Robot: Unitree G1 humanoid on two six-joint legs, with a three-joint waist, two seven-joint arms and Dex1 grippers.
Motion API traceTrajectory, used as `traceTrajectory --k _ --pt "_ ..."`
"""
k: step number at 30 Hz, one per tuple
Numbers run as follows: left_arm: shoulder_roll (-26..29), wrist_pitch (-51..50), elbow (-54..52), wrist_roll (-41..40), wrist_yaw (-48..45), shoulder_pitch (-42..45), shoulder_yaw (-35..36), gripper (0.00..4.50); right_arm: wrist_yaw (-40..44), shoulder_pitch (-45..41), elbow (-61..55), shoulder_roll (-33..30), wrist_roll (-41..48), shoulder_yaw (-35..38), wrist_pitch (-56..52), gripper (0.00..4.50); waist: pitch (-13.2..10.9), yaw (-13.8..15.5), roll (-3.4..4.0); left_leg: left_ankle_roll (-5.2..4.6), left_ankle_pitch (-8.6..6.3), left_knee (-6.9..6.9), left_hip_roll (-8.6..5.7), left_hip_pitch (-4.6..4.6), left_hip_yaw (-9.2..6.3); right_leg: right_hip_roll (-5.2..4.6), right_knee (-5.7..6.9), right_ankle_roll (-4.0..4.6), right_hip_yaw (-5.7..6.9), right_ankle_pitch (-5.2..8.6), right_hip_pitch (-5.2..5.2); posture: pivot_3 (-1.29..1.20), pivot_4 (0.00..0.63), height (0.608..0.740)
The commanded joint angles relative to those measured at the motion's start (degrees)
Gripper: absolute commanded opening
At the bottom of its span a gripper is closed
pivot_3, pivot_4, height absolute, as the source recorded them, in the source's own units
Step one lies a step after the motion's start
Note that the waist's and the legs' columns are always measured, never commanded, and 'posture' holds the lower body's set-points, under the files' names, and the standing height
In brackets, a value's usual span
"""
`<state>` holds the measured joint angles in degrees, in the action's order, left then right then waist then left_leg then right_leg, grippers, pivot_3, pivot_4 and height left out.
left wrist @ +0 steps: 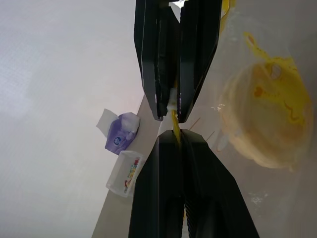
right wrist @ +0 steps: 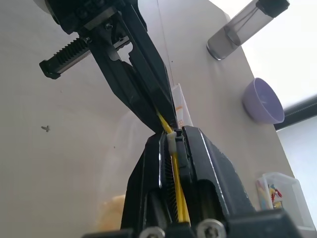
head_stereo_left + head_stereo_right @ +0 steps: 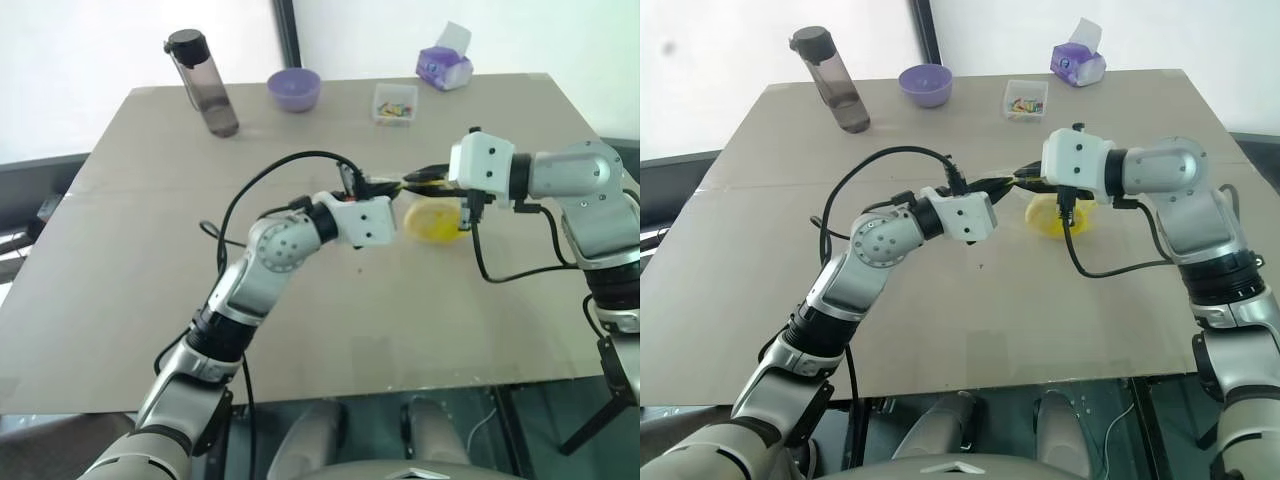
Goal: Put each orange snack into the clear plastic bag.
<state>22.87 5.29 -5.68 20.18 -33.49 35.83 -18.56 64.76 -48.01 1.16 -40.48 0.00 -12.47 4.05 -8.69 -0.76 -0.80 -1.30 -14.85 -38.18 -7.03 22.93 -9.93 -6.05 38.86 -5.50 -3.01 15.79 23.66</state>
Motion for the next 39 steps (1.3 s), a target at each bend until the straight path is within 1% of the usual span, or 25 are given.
traceTrajectory --k 1,7,19,25,39 --pt "0.1 0.8 -0.5 0.1 0.1 0.3 0.1 0.00 -0.4 -0.4 -1.7 -0.9 0.7 1.9 0.4 0.22 0.0 0.0 0.00 0.00 0.00 0.00 0.00 0.00 0.00 0.00 0.00 0.00 0.00 0.00 0.00 0.00 0.150 0.740" --pt "1.0 1.1 0.1 0.3 0.4 -0.1 0.7 0.00 -0.4 0.0 -1.0 -1.7 0.2 2.2 0.6 0.22 0.0 0.0 0.00 0.00 0.00 0.00 0.00 0.00 0.00 0.00 0.00 0.00 0.00 0.00 0.00 0.00 0.150 0.740" --pt "5.7 3.2 3.3 -0.2 1.3 -0.1 3.3 0.00 -1.5 0.7 1.4 -5.2 0.1 4.0 0.8 0.22 0.0 0.0 0.00 0.00 0.00 0.00 0.00 0.00 0.00 0.00 0.00 0.00 0.00 0.00 0.00 0.00 0.150 0.740" --pt "7.7 4.7 4.8 -0.5 2.0 -0.3 4.1 0.00 -1.8 3.6 2.3 -10.3 0.3 6.6 0.6 0.22 0.0 0.1 0.01 0.00 0.00 0.00 0.00 0.01 0.00 -0.01 -0.01 0.00 0.00 0.00 0.00 0.00 0.150 0.740" --pt "8.0 5.7 5.9 -0.6 2.5 -0.1 3.9 0.00 -2.4 8.1 2.9 -16.6 0.6 9.2 -0.9 0.22 0.0 0.1 0.01 0.00 0.00 0.01 0.00 0.00 0.03 -0.01 0.00 0.00 -0.01 0.00 0.00 0.00 0.150 0.740"
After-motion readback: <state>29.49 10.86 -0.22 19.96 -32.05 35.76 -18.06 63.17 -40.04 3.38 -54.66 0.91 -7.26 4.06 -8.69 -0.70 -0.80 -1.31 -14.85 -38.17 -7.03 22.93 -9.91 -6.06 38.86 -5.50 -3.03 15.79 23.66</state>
